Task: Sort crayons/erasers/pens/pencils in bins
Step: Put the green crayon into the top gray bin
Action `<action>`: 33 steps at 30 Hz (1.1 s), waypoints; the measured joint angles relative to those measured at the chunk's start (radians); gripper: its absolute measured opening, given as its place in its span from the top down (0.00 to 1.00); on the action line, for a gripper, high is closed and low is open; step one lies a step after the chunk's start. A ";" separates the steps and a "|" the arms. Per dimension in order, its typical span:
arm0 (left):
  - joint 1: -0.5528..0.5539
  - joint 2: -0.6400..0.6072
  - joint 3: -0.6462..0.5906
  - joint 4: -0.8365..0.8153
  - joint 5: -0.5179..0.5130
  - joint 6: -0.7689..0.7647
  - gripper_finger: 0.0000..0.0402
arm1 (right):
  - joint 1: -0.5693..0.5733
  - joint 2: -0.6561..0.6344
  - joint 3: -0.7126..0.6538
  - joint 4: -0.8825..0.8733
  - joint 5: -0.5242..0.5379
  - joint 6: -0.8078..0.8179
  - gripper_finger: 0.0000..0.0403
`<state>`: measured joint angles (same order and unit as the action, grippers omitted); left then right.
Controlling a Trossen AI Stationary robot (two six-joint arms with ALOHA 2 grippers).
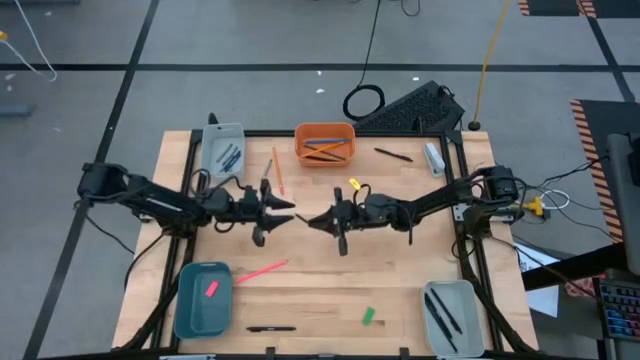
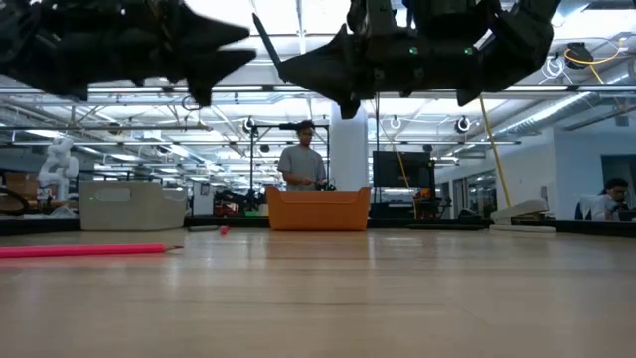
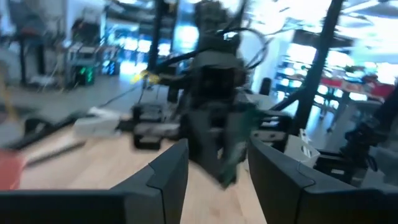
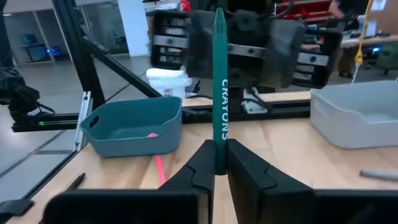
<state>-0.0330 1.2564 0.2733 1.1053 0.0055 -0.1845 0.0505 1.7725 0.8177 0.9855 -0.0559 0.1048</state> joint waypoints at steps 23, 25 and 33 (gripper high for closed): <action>-0.035 0.080 0.145 -0.003 0.125 0.210 0.96 | 0.002 -0.001 0.001 0.079 -0.053 -0.064 0.91; -0.035 0.080 0.145 -0.003 0.126 0.209 0.96 | 0.002 -0.001 0.001 0.074 -0.054 -0.083 0.87; -0.009 0.054 0.145 -0.007 0.120 0.212 0.97 | 0.002 -0.001 0.001 0.033 -0.051 -0.067 0.65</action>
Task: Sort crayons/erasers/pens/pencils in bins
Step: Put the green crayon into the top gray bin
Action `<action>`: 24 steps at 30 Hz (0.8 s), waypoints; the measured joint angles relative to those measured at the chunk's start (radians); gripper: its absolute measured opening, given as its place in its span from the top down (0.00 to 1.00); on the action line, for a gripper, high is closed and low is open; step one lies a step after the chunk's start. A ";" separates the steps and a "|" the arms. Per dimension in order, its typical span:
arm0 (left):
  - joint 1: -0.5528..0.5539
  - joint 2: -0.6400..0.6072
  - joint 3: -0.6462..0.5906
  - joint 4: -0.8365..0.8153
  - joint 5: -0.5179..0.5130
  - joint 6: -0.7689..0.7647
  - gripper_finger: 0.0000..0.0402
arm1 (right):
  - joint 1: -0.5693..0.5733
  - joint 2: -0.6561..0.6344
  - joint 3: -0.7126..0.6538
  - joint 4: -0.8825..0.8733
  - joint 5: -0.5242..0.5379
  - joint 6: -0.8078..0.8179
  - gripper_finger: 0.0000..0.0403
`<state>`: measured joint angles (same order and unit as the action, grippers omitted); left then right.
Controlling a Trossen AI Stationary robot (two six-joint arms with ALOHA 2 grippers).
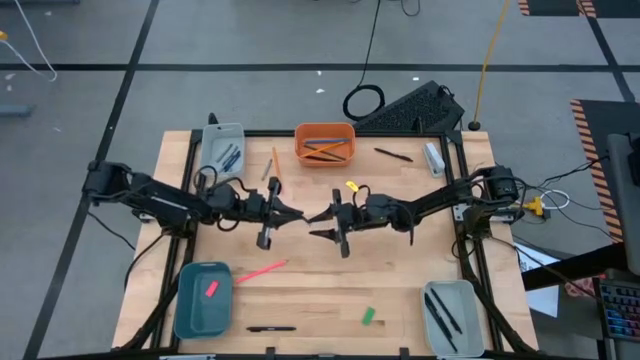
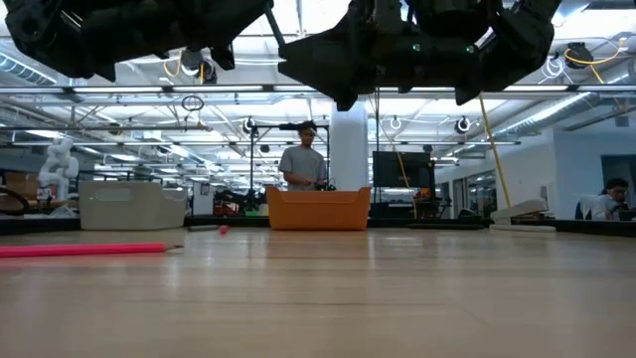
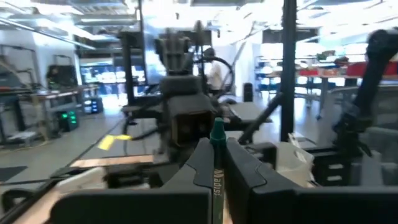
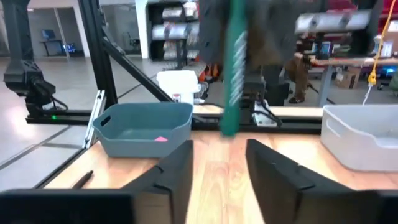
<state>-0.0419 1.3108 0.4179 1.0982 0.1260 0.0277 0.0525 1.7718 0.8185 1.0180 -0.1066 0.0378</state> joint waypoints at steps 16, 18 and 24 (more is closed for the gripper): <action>0.171 -0.466 0.123 -1.138 -0.867 -0.042 0.97 | 0.000 0.000 0.000 -0.161 0.005 -0.026 0.50; 0.249 -0.474 0.174 -1.304 -0.926 -0.087 0.97 | 0.000 0.000 0.000 -0.163 0.005 -0.043 0.55; 0.537 -0.406 0.248 -1.458 -0.803 -0.109 0.97 | -0.001 0.000 0.000 -0.163 0.005 -0.100 0.72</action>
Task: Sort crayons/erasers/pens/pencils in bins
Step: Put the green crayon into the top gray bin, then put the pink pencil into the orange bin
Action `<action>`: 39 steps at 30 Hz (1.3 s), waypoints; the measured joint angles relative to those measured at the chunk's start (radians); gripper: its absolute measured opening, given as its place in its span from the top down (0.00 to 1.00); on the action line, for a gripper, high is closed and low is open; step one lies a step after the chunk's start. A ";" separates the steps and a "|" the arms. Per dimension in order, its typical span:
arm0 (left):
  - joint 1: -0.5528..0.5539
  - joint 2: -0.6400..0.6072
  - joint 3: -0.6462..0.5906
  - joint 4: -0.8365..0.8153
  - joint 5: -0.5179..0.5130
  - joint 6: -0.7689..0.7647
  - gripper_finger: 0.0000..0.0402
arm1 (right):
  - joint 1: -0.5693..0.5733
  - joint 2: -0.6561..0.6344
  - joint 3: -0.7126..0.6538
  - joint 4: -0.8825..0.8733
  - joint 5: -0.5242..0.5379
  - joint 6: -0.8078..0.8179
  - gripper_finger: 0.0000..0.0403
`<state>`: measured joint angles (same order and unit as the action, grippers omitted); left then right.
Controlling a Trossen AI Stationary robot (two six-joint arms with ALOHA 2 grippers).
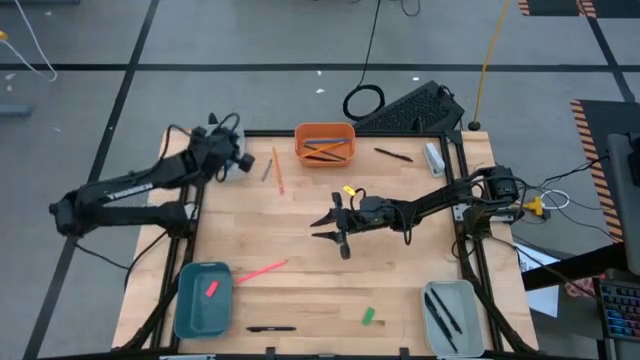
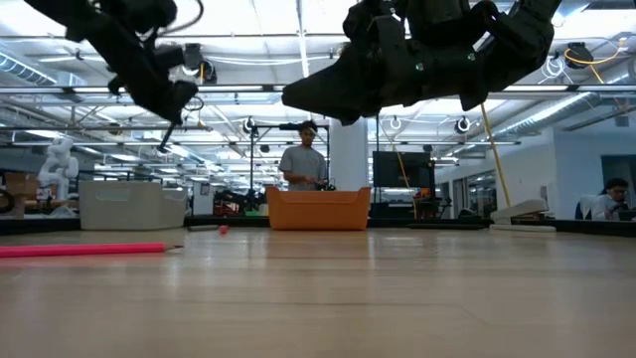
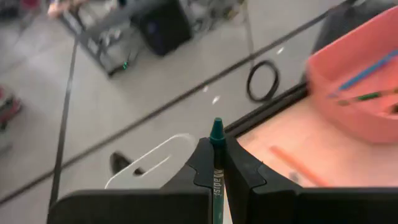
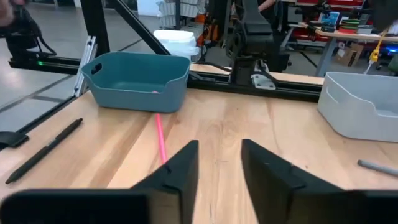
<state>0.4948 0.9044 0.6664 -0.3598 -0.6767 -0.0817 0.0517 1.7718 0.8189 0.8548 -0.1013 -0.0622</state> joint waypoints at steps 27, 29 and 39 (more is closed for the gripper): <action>0.465 0.431 0.015 -0.014 0.333 0.047 0.91 | 0.002 0.000 0.000 -0.036 0.000 -0.004 1.00; 0.465 0.431 0.015 -0.013 0.337 0.051 0.86 | 0.002 0.000 0.000 -0.038 0.000 -0.003 1.00; 0.458 0.408 0.014 -0.069 0.336 0.070 0.76 | 0.002 0.000 0.000 -0.045 0.000 -0.004 1.00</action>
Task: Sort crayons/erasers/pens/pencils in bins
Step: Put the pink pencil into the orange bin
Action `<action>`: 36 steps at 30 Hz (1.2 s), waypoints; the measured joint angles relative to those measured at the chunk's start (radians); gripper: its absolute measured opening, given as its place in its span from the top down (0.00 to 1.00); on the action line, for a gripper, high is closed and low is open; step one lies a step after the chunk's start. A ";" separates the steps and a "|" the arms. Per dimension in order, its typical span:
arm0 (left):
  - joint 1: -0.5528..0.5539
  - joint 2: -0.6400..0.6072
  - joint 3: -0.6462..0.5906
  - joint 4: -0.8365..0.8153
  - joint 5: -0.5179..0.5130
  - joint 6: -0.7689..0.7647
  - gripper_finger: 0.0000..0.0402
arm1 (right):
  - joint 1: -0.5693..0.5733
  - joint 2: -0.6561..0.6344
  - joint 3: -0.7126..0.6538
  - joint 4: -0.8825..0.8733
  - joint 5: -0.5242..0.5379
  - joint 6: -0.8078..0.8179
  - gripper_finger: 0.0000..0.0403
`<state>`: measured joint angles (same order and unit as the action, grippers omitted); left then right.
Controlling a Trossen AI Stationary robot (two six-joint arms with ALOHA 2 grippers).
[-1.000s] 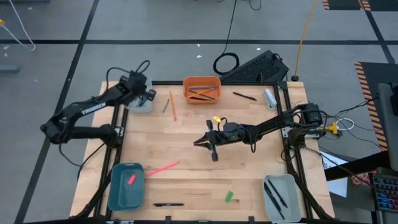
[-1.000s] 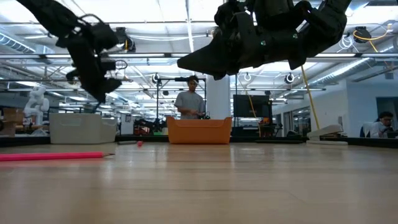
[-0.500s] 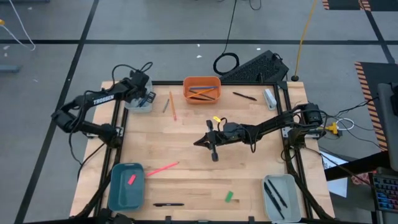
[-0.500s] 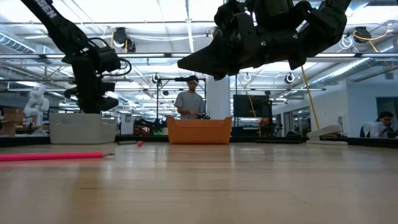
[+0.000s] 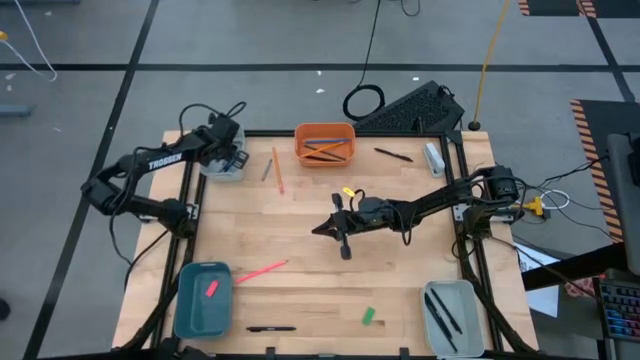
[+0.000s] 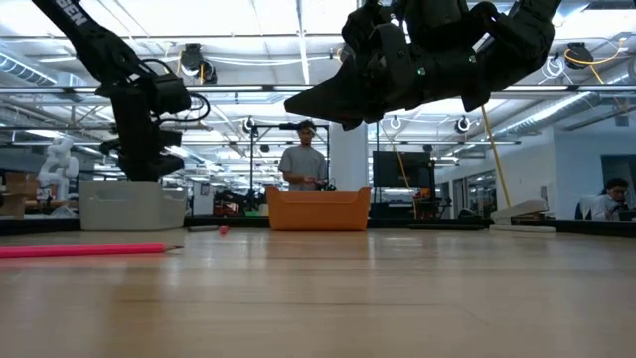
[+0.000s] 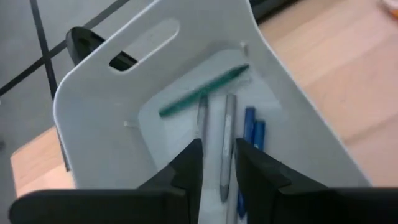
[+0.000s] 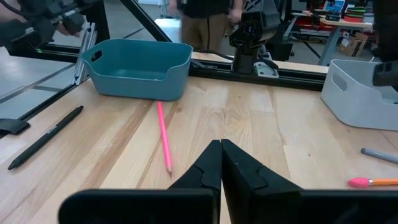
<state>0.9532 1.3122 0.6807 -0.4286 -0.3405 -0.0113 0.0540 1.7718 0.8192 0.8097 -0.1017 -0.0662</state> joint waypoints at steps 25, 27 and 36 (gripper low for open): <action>-1.040 -0.253 -0.001 -0.165 0.108 -0.252 0.99 | 0.050 0.000 0.000 -0.125 0.002 0.000 1.00; -1.126 -0.225 -0.001 -0.162 0.109 -0.300 0.98 | 0.062 0.000 0.000 -0.139 0.024 -0.001 1.00; -1.421 -0.064 -0.001 -0.073 0.021 -0.510 0.99 | 0.102 0.071 0.018 -0.116 0.047 0.029 1.00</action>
<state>-0.4677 1.2479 0.6797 -0.5018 -0.3192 -0.5218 0.1563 1.8431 0.8374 0.6940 -0.0551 -0.0368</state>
